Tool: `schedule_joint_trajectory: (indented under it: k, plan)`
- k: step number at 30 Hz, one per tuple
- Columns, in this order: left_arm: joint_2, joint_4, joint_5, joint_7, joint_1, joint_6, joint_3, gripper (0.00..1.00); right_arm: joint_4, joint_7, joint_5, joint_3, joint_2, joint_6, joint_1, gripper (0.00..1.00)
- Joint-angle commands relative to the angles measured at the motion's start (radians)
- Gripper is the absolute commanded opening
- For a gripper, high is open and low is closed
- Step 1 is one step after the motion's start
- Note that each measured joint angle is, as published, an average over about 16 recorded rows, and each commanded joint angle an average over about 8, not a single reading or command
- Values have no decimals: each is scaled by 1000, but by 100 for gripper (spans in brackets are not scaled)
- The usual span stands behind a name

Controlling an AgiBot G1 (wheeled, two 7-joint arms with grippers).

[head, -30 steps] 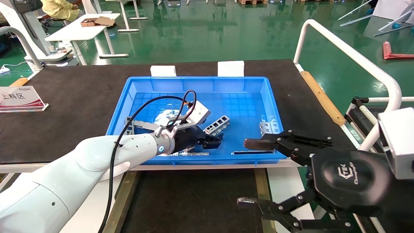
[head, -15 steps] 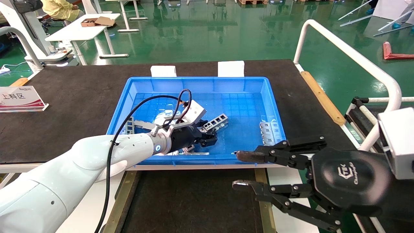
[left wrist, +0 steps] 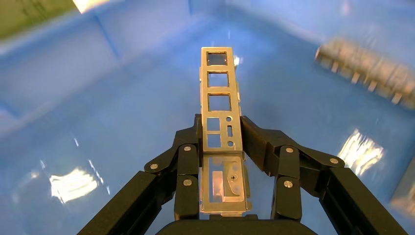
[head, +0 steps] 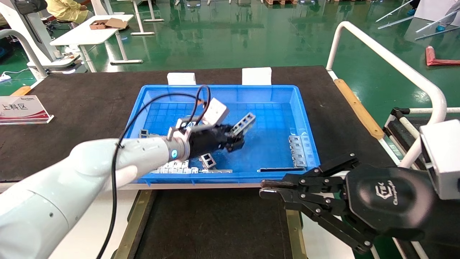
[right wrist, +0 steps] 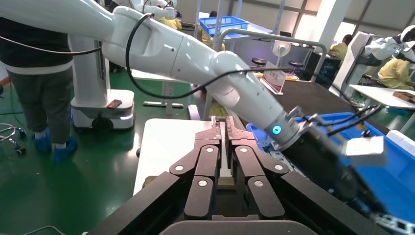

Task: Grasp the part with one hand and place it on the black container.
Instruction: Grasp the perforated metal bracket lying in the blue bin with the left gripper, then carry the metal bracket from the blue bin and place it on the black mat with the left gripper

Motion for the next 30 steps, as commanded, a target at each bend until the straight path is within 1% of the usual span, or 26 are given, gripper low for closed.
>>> schedule_joint_trajectory:
  k: [1,4,8,13,18,21,24,30]
  plan:
    - [-1,2,-21,7,-12,14,-8,0,0,0,0,0,0,0,0,0]
    - [-21,-1,-55,38,-29,72,-32,0,0,0,0,0,0,0,0,0]
    - [-70,-25,-100,80,-46,175,-67,0,0,0,0,0,0,0,0,0]
    - [-162,-99,-147,110,-44,307,-99,0,0,0,0,0,0,0,0,0]
    - [-273,-236,-181,99,-16,398,-113,0,0,0,0,0,0,0,0,0]
    - [-346,-347,-197,74,14,423,-116,0,0,0,0,0,0,0,0,0]
    - [-421,-469,-211,40,53,423,-116,0,0,0,0,0,0,0,0,0]
    - [-550,-695,-219,-35,145,359,-100,0,0,0,0,0,0,0,0,0]
